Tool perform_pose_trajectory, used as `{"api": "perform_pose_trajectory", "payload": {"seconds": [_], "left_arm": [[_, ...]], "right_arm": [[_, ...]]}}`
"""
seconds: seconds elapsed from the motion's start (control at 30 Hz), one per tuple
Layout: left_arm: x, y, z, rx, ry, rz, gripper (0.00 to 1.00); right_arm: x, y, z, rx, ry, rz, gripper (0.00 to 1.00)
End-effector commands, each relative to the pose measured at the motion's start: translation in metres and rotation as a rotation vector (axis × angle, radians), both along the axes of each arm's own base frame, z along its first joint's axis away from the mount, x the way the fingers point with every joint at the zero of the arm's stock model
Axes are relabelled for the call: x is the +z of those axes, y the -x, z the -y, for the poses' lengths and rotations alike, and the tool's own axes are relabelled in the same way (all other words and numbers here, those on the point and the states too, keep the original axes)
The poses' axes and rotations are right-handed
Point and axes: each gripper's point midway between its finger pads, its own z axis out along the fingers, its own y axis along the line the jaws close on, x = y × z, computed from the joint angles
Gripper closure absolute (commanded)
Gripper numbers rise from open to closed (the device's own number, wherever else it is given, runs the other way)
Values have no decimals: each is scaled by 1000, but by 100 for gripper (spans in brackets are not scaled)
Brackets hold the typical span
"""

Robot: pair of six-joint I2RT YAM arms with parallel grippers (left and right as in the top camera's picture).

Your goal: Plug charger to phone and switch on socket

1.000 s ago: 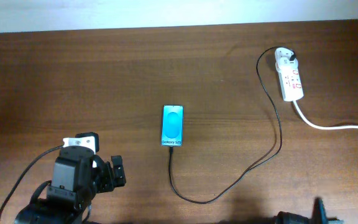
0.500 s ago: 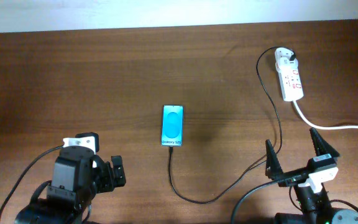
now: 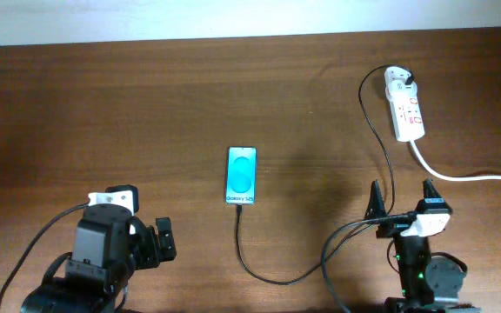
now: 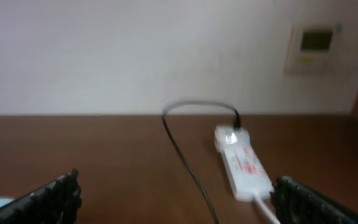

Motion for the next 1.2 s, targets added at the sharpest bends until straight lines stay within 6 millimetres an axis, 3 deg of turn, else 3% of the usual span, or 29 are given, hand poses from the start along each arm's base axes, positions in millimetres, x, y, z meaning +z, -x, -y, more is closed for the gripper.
{"api": "perform_pose_trajectory", "payload": {"seconds": [0.0,0.07,0.63,0.73,0.9,1.03,1.17], "left_arm": [[0,0,-3,8,-15,3,1],[0,0,-3,8,-15,3,1],[0,0,-3,9,-16,2,1],[-2,1,-13,40,-58,8,1],[2,-18,-25,122,1,357,1],[15,-39,-27,75,-39,663,1],[3,-53,-37,89,-92,823,1]], "right_arm": [[-13,1,9,-57,-10,-42,2],[-20,1,11,-67,-12,-70,2],[-21,1,11,-69,-13,-72,2],[-21,1,11,-69,-13,-72,2],[-21,1,11,-68,-13,-72,2],[-21,1,11,-68,-13,-72,2],[-21,1,11,-68,-13,-72,2]]}}
